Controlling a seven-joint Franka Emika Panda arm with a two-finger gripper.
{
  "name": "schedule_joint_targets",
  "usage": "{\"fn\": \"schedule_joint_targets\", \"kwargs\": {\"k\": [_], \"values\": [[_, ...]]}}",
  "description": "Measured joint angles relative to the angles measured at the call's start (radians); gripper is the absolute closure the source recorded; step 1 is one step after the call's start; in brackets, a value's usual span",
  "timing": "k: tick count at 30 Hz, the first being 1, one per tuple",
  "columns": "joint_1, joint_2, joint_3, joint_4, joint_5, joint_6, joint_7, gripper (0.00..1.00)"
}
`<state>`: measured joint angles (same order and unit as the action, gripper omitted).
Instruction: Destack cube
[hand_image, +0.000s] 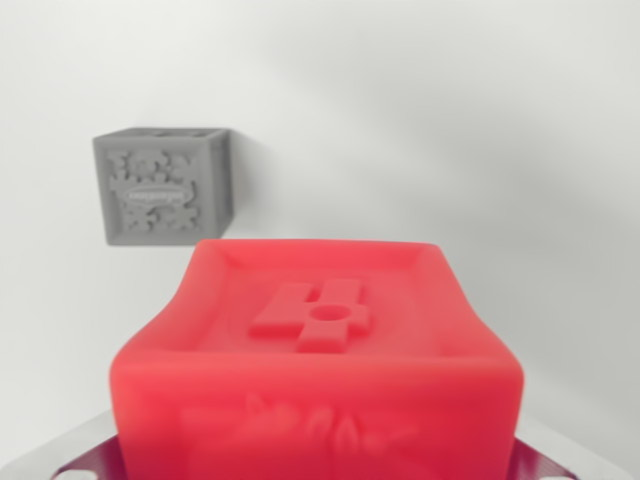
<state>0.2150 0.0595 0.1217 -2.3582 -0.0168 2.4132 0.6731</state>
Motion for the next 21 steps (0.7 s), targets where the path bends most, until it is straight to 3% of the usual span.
{"fn": "schedule_joint_targets", "kwargs": {"k": [21], "values": [[-0.043, 0.022, -0.036, 0.014, 0.000, 0.007, -0.071, 1.00]]}}
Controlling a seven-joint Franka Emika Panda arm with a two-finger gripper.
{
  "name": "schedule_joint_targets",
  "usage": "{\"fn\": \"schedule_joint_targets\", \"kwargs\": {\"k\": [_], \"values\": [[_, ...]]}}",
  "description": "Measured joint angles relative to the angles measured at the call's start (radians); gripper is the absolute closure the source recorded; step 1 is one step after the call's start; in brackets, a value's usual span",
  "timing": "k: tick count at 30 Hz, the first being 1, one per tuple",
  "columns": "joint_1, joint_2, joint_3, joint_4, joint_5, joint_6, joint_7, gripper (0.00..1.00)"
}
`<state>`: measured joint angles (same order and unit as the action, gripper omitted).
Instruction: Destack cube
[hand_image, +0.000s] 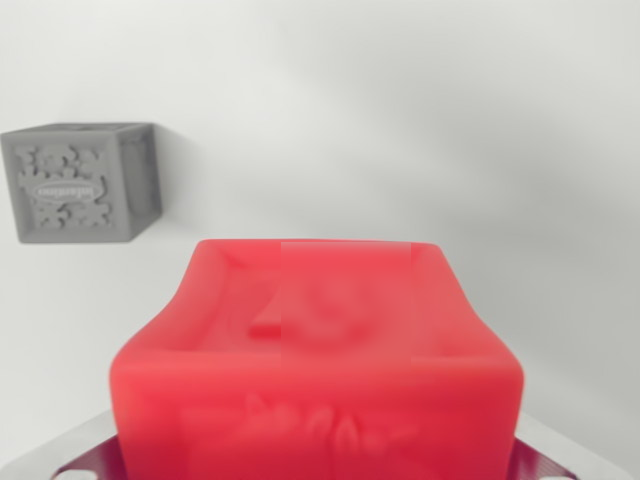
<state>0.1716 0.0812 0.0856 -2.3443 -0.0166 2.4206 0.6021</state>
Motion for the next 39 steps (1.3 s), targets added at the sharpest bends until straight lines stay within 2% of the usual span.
{"fn": "schedule_joint_targets", "kwargs": {"k": [39], "values": [[-0.087, 0.062, -0.054, 0.059, 0.004, 0.004, -0.129, 1.00]]}}
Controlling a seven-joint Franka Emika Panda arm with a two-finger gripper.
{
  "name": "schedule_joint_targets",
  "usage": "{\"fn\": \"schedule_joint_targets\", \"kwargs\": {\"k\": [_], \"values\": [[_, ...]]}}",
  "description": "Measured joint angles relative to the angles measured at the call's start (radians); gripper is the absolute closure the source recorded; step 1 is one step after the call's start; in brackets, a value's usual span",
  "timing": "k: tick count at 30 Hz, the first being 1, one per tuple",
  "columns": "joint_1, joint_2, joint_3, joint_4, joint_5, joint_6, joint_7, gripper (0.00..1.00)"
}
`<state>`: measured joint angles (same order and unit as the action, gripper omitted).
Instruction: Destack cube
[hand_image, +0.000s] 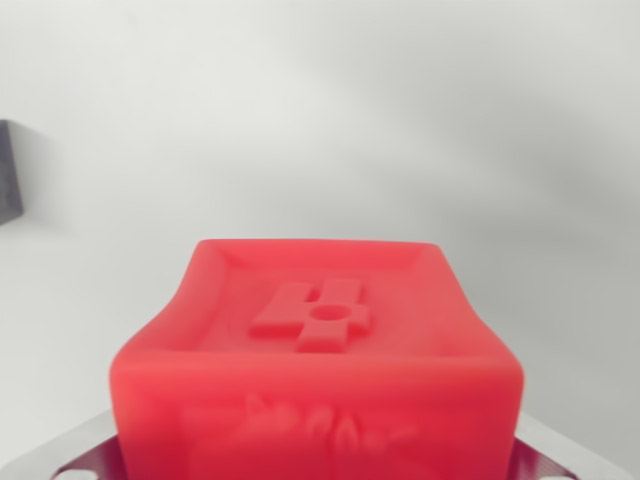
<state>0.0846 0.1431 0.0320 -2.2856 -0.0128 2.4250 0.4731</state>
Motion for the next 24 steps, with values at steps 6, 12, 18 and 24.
{"fn": "schedule_joint_targets", "kwargs": {"k": [6, 12, 18, 24], "values": [[-0.013, 0.012, -0.007, 0.012, 0.001, 0.000, -0.017, 1.00], [-0.028, 0.024, -0.013, 0.026, 0.002, 0.000, -0.038, 1.00], [-0.043, 0.038, -0.019, 0.039, 0.003, 0.000, -0.056, 1.00], [-0.058, 0.050, -0.023, 0.054, 0.003, 0.000, -0.074, 1.00]]}}
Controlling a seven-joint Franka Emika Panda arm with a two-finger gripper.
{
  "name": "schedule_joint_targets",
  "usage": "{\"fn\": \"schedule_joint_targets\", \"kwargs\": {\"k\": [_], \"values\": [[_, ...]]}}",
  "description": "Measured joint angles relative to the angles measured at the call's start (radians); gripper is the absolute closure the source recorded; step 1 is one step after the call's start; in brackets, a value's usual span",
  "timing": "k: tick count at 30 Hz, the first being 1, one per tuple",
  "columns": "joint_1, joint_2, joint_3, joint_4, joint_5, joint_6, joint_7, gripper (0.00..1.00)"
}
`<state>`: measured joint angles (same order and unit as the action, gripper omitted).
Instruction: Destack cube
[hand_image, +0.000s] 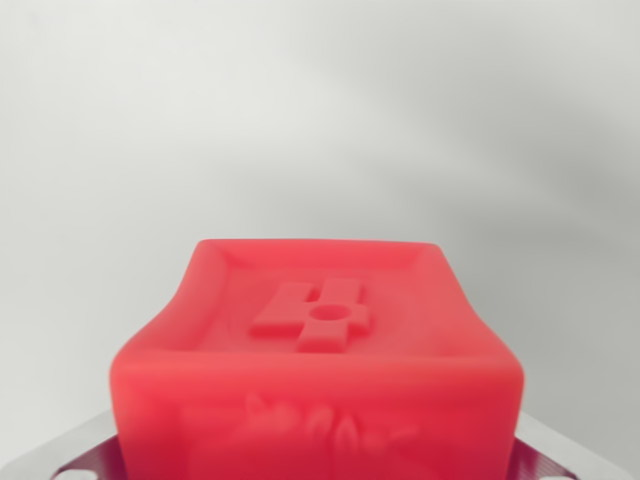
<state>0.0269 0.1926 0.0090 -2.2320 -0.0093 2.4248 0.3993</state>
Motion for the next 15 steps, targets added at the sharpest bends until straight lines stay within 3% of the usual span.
{"fn": "schedule_joint_targets", "kwargs": {"k": [15], "values": [[-0.038, 0.037, -0.011, 0.042, 0.004, -0.003, -0.046, 1.00]]}}
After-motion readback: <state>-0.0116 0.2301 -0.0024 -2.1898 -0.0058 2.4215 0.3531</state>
